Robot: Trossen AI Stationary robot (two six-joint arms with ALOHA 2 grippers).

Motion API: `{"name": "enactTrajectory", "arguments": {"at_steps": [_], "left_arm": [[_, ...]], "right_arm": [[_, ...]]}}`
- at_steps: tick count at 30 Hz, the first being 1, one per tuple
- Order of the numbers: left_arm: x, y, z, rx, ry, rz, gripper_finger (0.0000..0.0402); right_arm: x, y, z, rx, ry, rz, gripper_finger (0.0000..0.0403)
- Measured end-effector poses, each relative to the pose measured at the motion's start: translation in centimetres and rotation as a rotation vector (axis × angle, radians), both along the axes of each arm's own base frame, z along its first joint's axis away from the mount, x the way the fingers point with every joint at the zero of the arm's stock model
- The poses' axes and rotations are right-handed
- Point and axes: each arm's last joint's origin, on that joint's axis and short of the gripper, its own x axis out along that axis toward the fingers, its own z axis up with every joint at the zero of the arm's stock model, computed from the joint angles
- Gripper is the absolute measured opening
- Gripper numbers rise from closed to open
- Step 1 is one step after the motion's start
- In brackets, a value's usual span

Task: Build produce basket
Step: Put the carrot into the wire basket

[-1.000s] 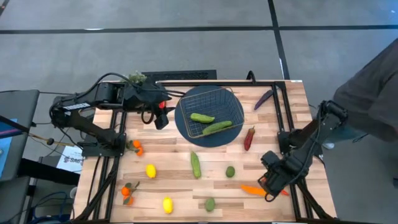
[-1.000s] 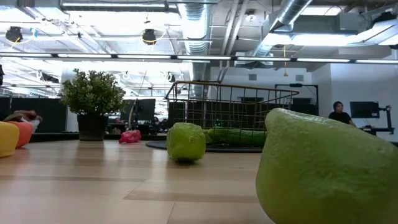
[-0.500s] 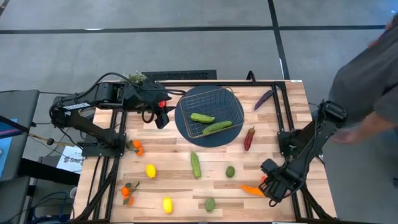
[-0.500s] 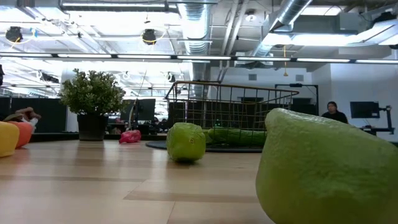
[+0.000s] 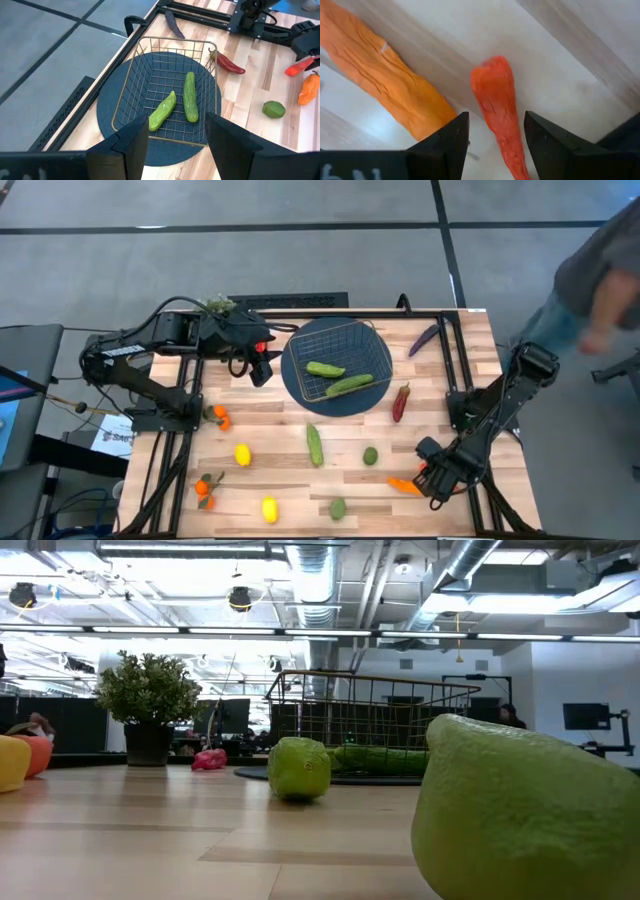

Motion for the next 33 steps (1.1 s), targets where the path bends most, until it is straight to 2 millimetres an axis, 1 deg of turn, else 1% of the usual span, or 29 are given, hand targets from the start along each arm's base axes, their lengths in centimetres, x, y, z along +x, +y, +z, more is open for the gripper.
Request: {"name": "enactTrajectory", "arguments": {"at_steps": [12, 15, 17, 19, 25, 29, 33], "left_arm": [[0.0, 0.0, 0.0, 0.000, 0.000, 0.000, 0.0181], [0.0, 0.0, 0.0, 0.000, 0.000, 0.000, 0.0181], [0.0, 0.0, 0.0, 0.000, 0.000, 0.000, 0.0181], [0.0, 0.0, 0.0, 0.000, 0.001, 0.000, 0.0181], [0.0, 0.0, 0.0, -0.001, 0.001, -0.001, 0.0181], [0.0, 0.0, 0.0, -0.001, 0.006, -0.001, 0.0181], [-0.1, 0.0, -0.1, -0.001, 0.013, -0.002, 0.0181]], "right_arm": [[-0.2, -0.7, -2.2, 0.035, -0.027, -0.013, 0.0209], [-0.3, -0.9, -2.8, 0.050, -0.039, -0.019, 0.0202], [-0.2, -1.0, -2.9, 0.054, -0.041, -0.030, 0.0191], [0.0, -1.2, -2.9, 0.054, -0.040, -0.044, 0.0171], [0.9, -1.7, -2.8, 0.079, -0.041, -0.055, 0.0073], [2.0, -1.9, -2.2, 0.093, -0.071, -0.043, 0.0068], [3.7, -2.3, -0.5, 0.087, -0.093, 0.001, 0.0068]]}}
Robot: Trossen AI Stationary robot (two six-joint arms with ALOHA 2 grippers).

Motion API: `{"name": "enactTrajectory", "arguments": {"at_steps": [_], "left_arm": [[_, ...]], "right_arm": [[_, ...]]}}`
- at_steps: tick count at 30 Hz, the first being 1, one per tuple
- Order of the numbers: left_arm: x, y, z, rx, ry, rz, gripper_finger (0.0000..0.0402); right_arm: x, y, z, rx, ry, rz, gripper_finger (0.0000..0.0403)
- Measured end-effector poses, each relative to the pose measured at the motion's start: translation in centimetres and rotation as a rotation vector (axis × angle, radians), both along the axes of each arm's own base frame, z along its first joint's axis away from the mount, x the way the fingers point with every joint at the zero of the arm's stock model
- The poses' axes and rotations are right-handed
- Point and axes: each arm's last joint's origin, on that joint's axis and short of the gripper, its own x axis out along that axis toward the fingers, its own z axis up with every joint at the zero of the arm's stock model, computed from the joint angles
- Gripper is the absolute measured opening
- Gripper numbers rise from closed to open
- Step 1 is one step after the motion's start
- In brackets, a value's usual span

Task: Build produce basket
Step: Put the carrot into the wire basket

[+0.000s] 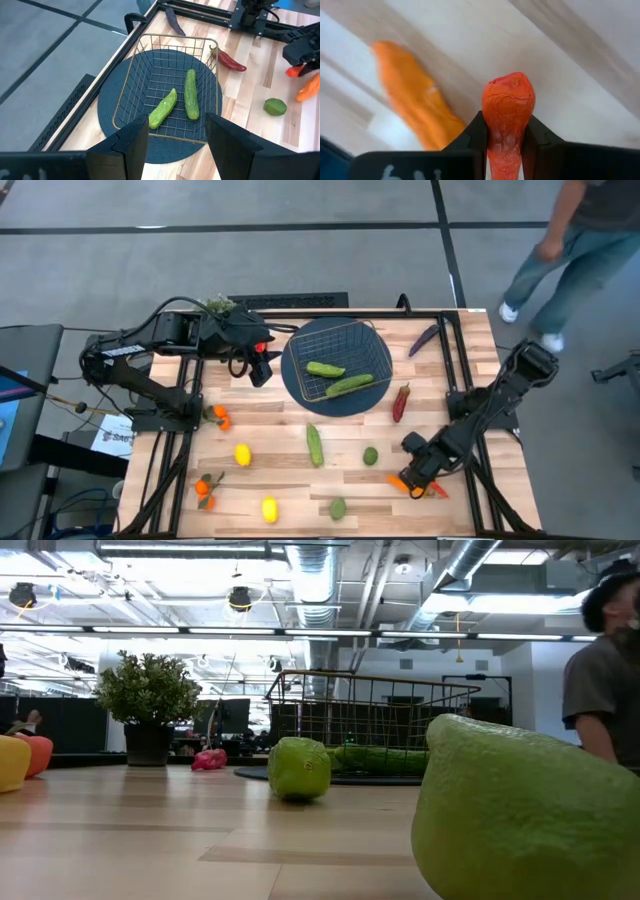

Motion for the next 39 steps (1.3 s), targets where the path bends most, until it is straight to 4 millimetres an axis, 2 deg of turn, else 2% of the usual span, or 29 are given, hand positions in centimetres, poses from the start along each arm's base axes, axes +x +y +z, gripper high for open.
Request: {"name": "enactTrajectory", "arguments": {"at_steps": [4, 10, 15, 21, 27, 31, 35, 39], "left_arm": [[0.0, 0.0, 0.0, -0.005, 0.001, -0.008, 0.0181], [0.0, 0.0, -0.1, -0.006, 0.009, -0.009, 0.0181], [-0.2, -0.1, -0.3, -0.015, 0.035, -0.019, 0.0181], [-0.3, -0.1, -0.3, -0.027, 0.047, -0.032, 0.0181], [-0.3, -0.1, -0.4, -0.035, 0.050, -0.041, 0.0181], [-0.3, -0.1, -0.4, -0.036, 0.050, -0.040, 0.0181], [-0.3, -0.2, -0.4, -0.042, 0.048, -0.035, 0.0181], [-0.3, -0.2, -0.4, -0.053, 0.048, -0.032, 0.0181]], "right_arm": [[1.8, -1.2, 3.0, -0.058, 0.015, 0.056, 0.0068], [5.0, -4.0, 10.4, -0.226, -0.090, 0.161, 0.0068], [7.1, -8.2, 16.1, -0.424, -0.215, 0.213, 0.0068], [9.0, -14.5, 20.5, -0.579, -0.342, 0.254, 0.0068], [10.4, -20.5, 22.4, -0.666, -0.505, 0.266, 0.0068], [11.8, -23.4, 22.2, -0.689, -0.577, 0.276, 0.0068], [14.3, -24.9, 20.4, -0.654, -0.606, 0.334, 0.0068], [17.1, -25.1, 17.2, -0.580, -0.577, 0.422, 0.0068]]}}
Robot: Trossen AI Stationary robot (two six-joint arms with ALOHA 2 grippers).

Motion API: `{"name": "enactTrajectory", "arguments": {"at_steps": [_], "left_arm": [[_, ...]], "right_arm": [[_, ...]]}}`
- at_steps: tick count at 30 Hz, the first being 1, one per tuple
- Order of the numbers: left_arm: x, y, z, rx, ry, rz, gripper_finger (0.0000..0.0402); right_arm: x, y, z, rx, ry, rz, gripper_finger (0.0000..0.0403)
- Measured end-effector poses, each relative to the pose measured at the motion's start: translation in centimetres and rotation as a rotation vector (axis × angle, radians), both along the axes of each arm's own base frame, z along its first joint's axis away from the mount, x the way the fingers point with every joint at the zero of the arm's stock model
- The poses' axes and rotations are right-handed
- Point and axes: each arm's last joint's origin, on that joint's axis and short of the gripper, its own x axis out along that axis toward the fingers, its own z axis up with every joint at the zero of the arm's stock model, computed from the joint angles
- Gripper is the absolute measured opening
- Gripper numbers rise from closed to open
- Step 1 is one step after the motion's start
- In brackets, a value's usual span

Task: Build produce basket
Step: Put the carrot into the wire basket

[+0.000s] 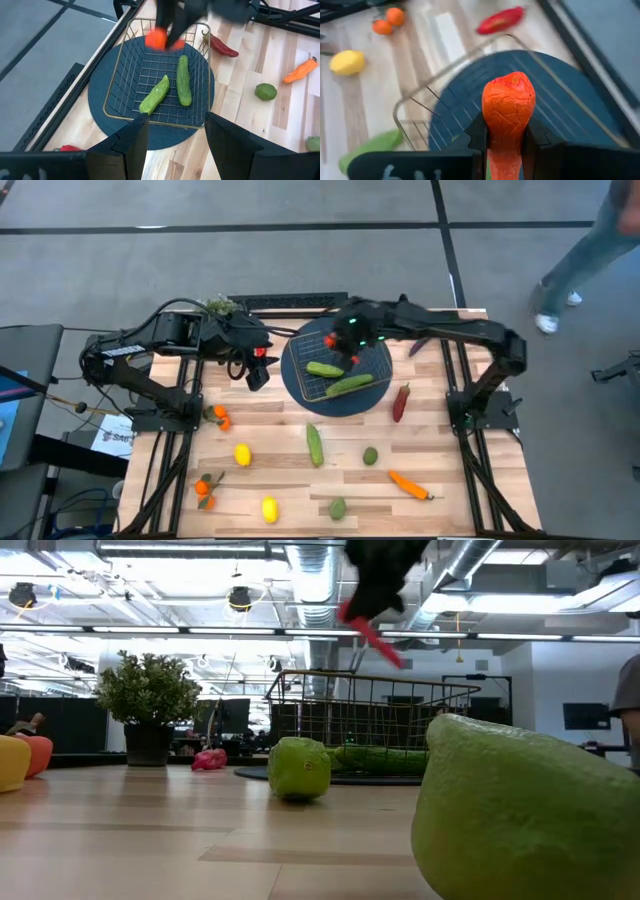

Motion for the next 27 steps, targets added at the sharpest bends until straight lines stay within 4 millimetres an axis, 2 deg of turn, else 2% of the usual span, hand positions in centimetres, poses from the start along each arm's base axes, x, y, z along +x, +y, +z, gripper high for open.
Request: {"name": "enactTrajectory", "arguments": {"at_steps": [6, 14, 18, 27], "left_arm": [[0.0, 0.0, 0.0, -0.013, 0.001, -0.007, 0.0181], [0.0, -0.1, 0.0, -0.021, 0.002, -0.005, 0.0181], [0.0, -0.1, 0.0, -0.022, 0.002, -0.006, 0.0181], [0.0, -0.1, 0.0, -0.023, 0.002, -0.005, 0.0181]], "right_arm": [[2.9, 0.3, -4.7, 0.009, 0.139, 0.094, 0.0068], [4.9, 0.8, -9.5, -0.037, 0.292, 0.188, 0.0068], [5.1, 1.0, -10.9, -0.063, 0.369, 0.234, 0.0068], [4.7, 2.0, -12.6, -0.077, 0.514, 0.338, 0.0068]]}}
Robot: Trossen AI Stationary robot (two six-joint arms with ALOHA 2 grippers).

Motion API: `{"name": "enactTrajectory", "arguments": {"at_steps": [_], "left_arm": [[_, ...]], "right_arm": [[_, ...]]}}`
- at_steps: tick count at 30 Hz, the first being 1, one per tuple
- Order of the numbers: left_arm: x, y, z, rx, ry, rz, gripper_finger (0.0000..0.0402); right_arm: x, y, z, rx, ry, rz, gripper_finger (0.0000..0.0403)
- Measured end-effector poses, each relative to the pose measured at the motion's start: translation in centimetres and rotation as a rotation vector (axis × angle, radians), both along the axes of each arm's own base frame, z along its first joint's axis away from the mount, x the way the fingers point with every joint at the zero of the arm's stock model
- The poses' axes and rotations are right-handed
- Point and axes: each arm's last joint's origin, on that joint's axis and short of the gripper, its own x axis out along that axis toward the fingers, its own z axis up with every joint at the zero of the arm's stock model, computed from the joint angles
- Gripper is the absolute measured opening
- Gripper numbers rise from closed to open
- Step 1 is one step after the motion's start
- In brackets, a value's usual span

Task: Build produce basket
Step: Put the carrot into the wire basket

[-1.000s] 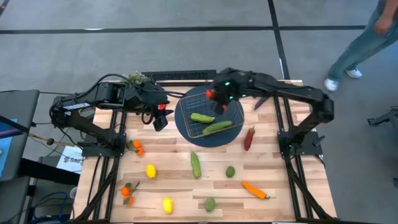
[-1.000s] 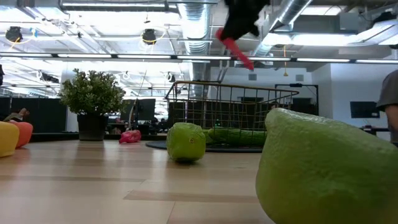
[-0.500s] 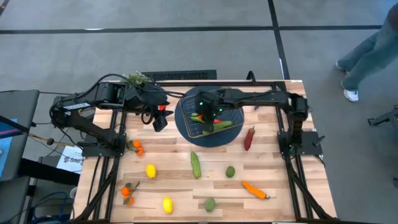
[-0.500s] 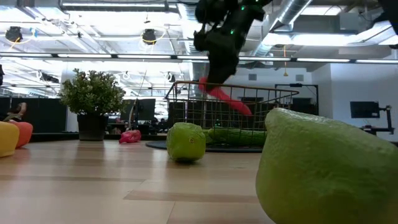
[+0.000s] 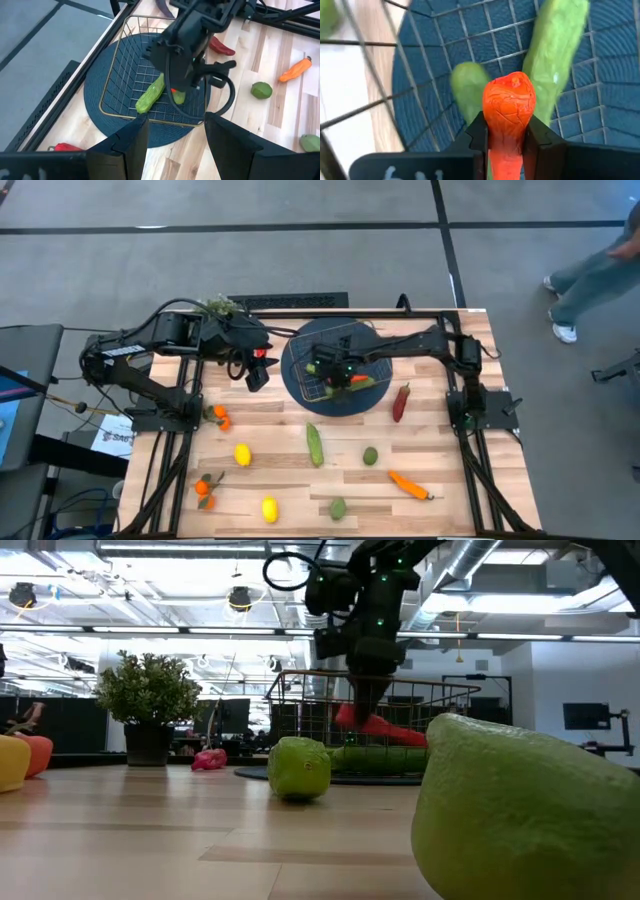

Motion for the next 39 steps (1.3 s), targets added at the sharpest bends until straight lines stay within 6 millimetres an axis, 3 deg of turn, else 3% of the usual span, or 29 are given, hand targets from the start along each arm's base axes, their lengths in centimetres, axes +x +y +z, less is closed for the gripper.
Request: {"name": "enactTrajectory", "arguments": {"at_steps": [12, 24, 34, 39], "left_arm": [[0.0, 0.0, 0.0, -0.001, -0.002, 0.002, 0.0181], [0.0, 0.0, 0.0, -0.006, -0.004, 0.007, 0.0181], [0.0, 0.0, 0.0, -0.006, -0.004, 0.007, 0.0181], [0.0, 0.0, 0.0, -0.005, -0.004, 0.006, 0.0181]], "right_arm": [[0.3, 1.5, -1.3, -0.017, 0.064, 0.079, 0.0068], [0.1, 1.4, -1.4, -0.004, 0.087, 0.048, 0.0069], [0.1, 1.5, -1.4, 0.001, 0.083, 0.006, 0.0186], [-0.1, 1.2, -0.9, 0.001, 0.078, -0.034, 0.0210]]}}
